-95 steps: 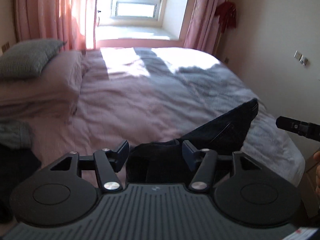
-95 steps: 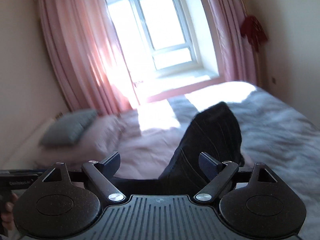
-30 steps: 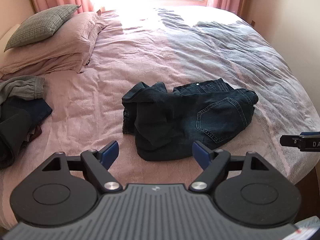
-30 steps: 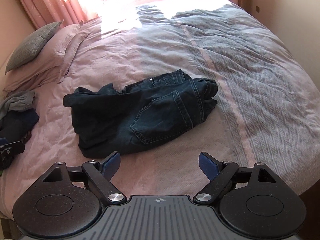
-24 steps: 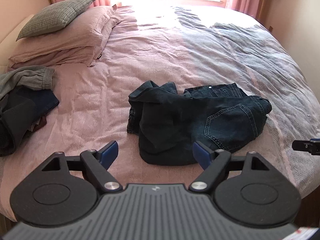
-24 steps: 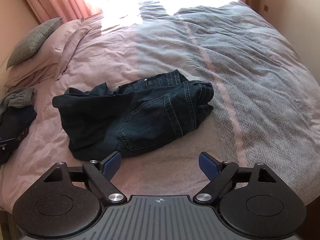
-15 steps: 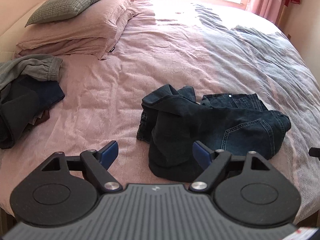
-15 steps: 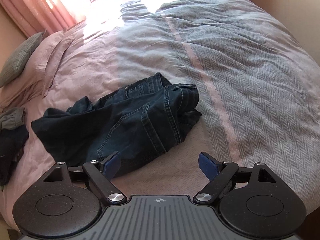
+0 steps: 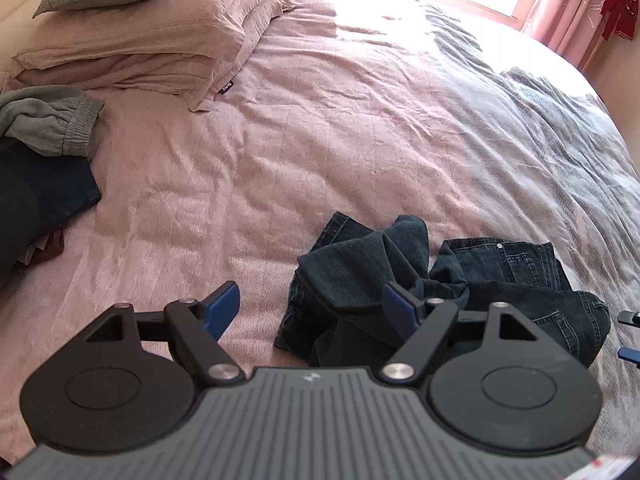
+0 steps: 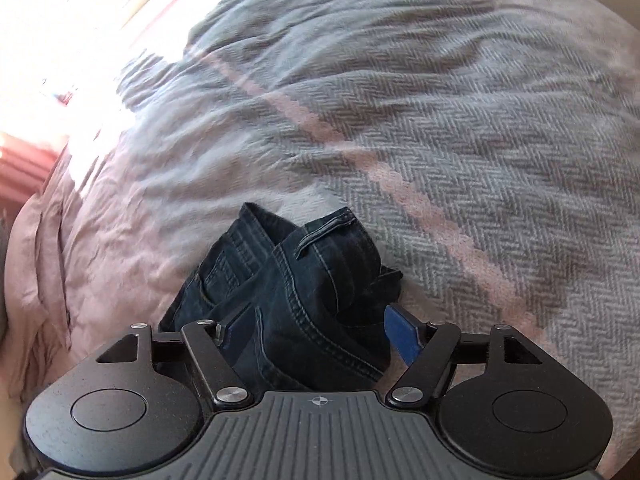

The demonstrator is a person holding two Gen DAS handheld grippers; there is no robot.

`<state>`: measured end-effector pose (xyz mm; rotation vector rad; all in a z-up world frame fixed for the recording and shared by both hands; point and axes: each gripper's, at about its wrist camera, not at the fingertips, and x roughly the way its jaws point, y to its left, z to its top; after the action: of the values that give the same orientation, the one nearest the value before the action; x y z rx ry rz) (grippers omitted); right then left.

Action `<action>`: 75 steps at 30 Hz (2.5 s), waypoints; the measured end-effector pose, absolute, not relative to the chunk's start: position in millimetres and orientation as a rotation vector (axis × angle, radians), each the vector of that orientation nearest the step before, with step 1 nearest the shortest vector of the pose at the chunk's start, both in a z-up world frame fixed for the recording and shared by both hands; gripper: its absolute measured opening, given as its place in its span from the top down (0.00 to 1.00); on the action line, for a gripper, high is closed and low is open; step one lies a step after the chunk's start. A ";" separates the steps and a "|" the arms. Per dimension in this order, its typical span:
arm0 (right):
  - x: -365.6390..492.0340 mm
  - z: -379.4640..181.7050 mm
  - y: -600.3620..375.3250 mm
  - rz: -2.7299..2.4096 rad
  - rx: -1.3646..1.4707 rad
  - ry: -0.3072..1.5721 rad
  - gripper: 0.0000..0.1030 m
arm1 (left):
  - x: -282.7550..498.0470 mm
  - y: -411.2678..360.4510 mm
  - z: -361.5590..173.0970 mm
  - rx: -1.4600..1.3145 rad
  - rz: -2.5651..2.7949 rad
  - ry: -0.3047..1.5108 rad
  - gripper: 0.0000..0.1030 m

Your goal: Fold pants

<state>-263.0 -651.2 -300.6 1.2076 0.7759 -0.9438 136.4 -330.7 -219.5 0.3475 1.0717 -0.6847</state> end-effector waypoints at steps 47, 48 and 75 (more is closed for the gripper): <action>-399.6 -309.7 -554.2 -1.072 1.421 0.610 0.62 | 93.8 -387.1 -307.6 0.842 -1.139 0.777 0.85; -398.7 -316.0 -557.8 -1.072 1.482 0.575 0.61 | 93.6 -387.5 -307.6 0.842 -1.145 0.772 0.86; -343.9 -233.3 -633.3 -0.923 1.230 0.336 0.99 | 129.2 -413.5 -220.7 0.634 -1.078 0.628 0.97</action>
<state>-343.9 -633.3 -233.3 1.2296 0.3356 -0.9233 129.2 -413.5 -220.7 0.6341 0.6282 -1.0778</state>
